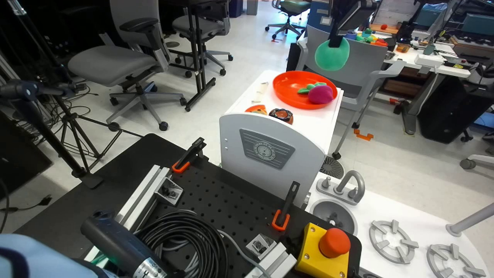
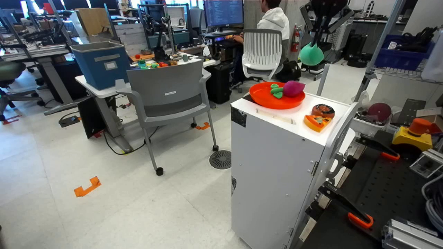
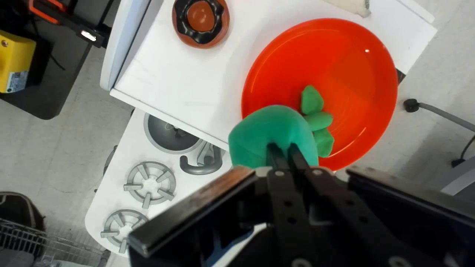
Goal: Remove the green plushie from the orange plate
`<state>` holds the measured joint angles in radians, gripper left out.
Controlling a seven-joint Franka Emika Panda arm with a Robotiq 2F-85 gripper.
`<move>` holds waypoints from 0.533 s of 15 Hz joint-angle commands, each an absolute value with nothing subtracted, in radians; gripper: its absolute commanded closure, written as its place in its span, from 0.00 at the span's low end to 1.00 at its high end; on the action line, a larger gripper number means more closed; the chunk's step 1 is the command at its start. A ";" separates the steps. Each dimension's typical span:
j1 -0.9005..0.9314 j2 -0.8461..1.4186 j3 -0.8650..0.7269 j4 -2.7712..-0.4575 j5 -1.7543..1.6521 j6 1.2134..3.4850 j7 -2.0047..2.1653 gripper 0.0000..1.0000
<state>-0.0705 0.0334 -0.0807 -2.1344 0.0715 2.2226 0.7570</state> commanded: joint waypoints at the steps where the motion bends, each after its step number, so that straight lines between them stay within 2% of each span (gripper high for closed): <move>1: -0.066 0.052 -0.079 -2.106 0.093 2.202 0.830 0.99; 8: -0.070 0.049 -0.083 -2.116 0.083 2.210 0.845 0.99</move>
